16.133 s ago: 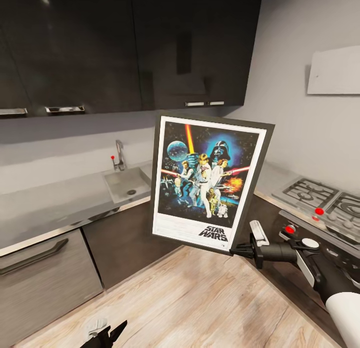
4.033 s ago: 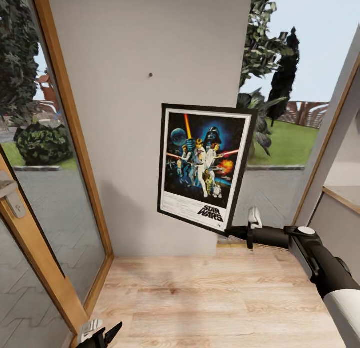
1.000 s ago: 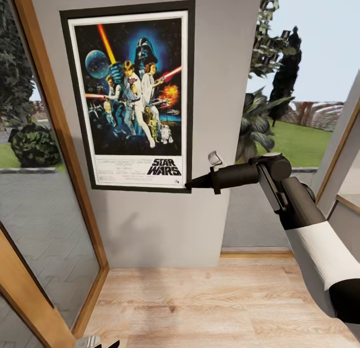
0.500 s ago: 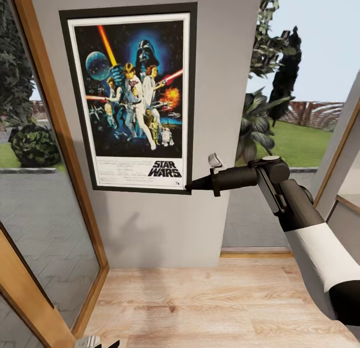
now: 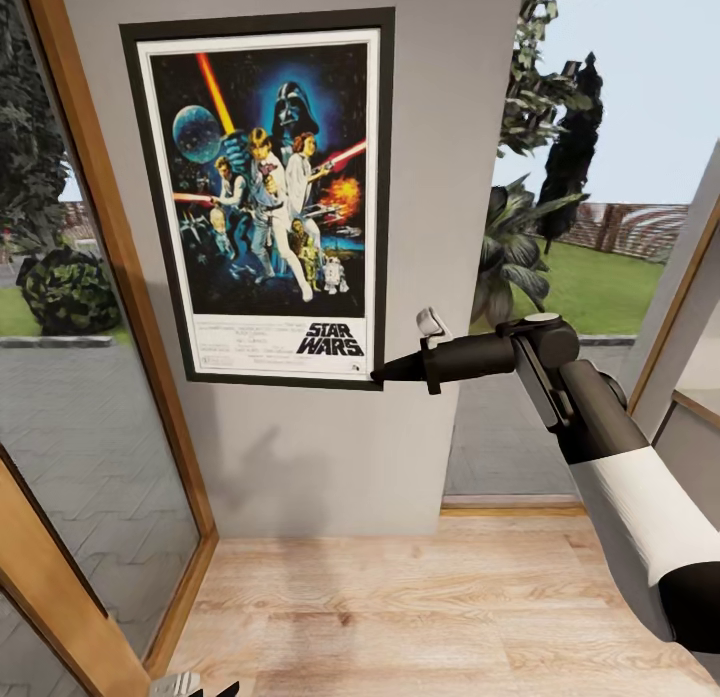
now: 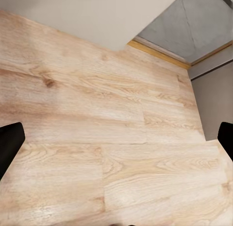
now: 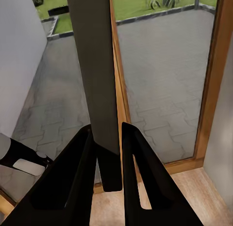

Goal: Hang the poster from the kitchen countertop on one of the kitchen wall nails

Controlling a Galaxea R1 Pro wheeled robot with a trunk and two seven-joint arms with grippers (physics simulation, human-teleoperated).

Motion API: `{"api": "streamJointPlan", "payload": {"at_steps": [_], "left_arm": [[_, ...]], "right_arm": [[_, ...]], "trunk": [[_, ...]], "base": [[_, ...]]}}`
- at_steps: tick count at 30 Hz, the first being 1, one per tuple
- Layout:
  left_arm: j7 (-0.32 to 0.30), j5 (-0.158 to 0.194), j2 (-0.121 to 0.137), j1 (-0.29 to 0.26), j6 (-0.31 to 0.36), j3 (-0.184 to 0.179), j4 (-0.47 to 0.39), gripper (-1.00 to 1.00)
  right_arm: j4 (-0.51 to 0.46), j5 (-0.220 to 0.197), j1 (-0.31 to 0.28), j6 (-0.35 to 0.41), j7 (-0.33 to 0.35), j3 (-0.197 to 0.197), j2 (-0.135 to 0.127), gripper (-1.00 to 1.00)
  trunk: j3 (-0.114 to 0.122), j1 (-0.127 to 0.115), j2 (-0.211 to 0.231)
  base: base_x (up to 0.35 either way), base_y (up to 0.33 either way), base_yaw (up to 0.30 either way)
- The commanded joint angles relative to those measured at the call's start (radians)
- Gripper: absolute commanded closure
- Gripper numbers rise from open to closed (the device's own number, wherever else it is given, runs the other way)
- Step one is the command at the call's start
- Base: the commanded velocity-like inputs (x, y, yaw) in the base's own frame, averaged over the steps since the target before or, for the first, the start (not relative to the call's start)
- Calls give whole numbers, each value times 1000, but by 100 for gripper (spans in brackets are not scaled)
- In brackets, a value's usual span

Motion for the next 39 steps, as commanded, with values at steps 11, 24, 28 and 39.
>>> {"api": "streamJointPlan", "payload": {"at_steps": [11, 24, 28, 39], "left_arm": [[-2, 6, 0, -1, -6, -8, 1, -100], [-2, 6, 0, -1, -7, -8, 1, -100], [-2, 6, 0, -1, -7, -8, 1, -100], [-2, 6, 0, -1, -6, -8, 1, -100]], "right_arm": [[8, -7, -1, 10, 0, 2, -1, 100], [21, -7, -1, 10, -1, 2, -1, 100], [21, -7, -1, 10, -1, 2, -1, 100], [21, -7, -1, 10, -1, 2, -1, 100]], "trunk": [[-2, 1, -2], [-2, 1, -2], [-2, 1, -2], [-2, 1, -2]], "base": [[25, 0, 0], [301, 0, 0], [326, 0, 0], [155, 0, 0]]}}
